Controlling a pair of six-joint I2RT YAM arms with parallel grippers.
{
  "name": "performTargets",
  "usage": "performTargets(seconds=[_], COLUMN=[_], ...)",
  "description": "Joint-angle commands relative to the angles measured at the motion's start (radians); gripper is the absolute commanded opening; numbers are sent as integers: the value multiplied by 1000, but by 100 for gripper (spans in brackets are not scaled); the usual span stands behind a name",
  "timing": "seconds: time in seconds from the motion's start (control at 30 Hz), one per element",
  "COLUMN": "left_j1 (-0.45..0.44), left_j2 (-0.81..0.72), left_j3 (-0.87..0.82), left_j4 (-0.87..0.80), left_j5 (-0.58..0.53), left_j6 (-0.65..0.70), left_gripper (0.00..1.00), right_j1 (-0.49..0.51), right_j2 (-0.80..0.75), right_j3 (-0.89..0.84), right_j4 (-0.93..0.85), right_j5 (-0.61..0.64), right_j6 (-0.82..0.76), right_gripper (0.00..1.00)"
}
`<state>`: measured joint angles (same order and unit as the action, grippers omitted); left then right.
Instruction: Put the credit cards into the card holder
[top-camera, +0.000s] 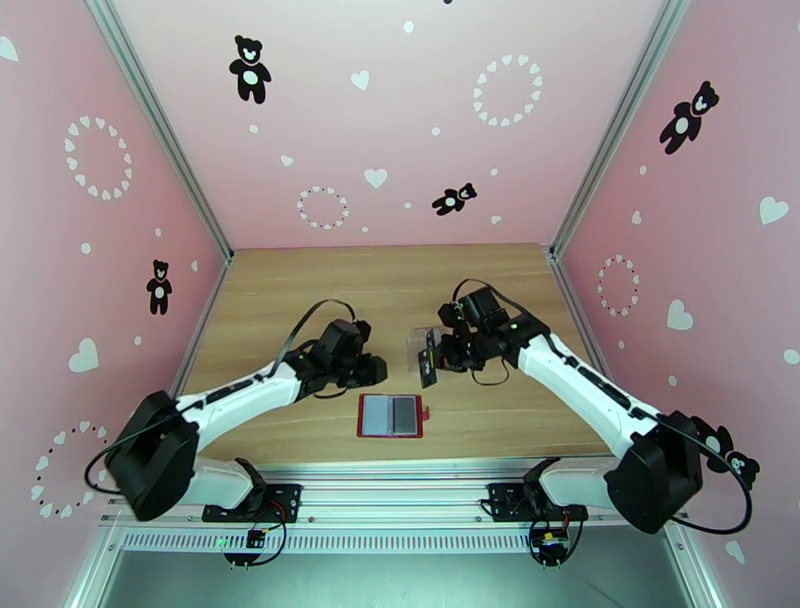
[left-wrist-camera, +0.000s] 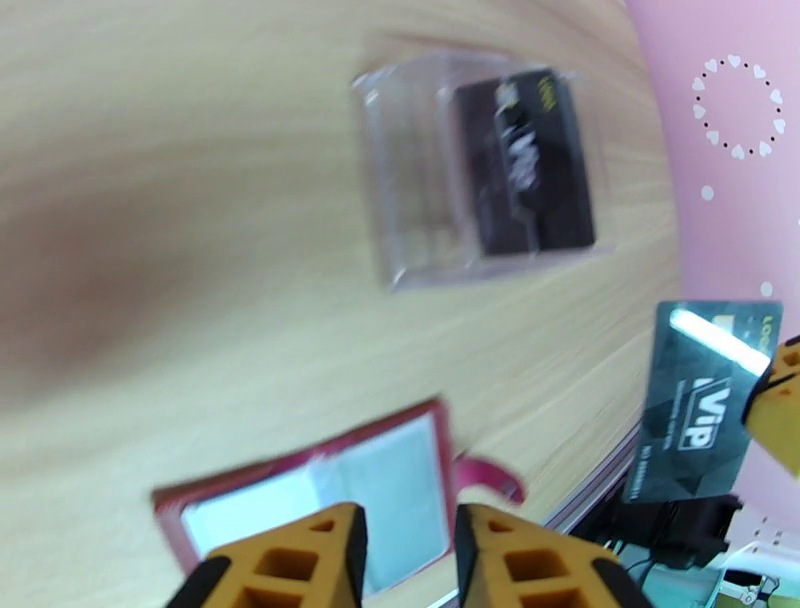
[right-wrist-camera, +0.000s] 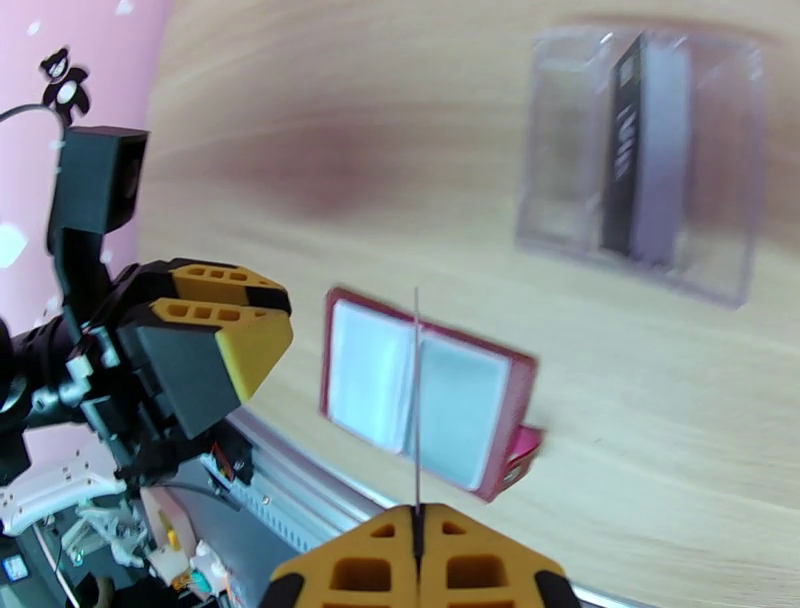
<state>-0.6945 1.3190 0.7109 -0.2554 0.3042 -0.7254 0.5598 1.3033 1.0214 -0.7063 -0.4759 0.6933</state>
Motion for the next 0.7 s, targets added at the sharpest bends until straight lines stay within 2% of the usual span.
performTargets(seconds=[0.0,0.1,0.27,0.67], left_j1=[-9,-30,-54,-74], left_j2=[-95,-142,-176,-60], left_j3=[-99,-163,-236,-246], left_j4=[16,18,57,147], left_j5=[5,-3,-15,-11], left_j6=[-34,-52,-83,-95], left_gripper=[32,32,31,28], right_j1=[76,134,200,233], right_j2=[-32,-43,-2,101], right_j3=[-77,-143,-236,-323], right_j4=[121,195,330,498], right_j5=[-41,17,37,40], right_j6=[106,159,235,303], right_gripper=[0,0,0,0])
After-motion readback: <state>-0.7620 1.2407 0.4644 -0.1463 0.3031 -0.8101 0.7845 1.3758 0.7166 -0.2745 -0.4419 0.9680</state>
